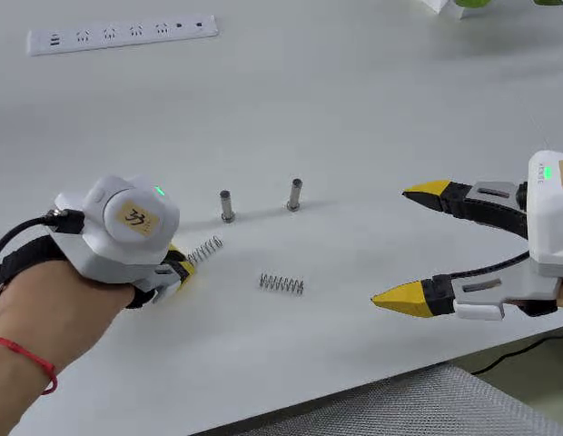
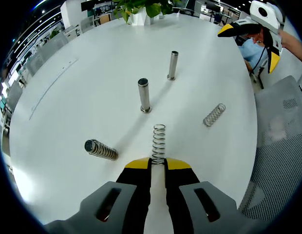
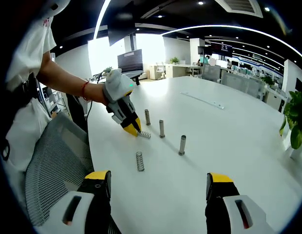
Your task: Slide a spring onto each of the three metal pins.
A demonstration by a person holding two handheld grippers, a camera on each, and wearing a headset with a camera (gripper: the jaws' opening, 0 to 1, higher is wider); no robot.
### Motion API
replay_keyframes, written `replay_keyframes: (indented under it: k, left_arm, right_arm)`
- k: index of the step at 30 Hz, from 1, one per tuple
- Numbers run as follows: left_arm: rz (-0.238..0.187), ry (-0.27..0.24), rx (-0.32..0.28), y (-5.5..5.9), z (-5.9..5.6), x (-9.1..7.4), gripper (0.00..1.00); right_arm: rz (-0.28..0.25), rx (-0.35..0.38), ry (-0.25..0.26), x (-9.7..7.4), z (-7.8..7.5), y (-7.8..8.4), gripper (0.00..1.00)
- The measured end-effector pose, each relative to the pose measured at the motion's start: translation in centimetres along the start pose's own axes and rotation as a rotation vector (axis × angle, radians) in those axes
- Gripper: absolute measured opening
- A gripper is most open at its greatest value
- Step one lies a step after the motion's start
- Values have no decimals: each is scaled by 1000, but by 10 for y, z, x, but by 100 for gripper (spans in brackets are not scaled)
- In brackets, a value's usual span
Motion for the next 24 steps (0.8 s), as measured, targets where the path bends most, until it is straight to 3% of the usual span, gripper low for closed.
replay_keyframes:
  k: [7,12,24]
  left_arm:
    - [-1,38,-61,1,0,0,6]
    - [-25,65,-103,1,0,-2,6]
    - [-43,88,-127,6,-1,-1,6]
  right_arm:
    - [3,-2,-10,3,3,0,78]
    - [6,-3,-16,4,4,-1,78]
    - [9,-3,-28,7,7,-2,77]
Point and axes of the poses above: the centre of the closed fingertips' face, and the gripper's own axes: x roughly forward along the fingers, z roughly to its left, y roughly out of its underside, the point moved 10 cm from there along -x, roughly backward along the fingers, and after that the axes turned 9 degrees about z, right-handed, at the moved point
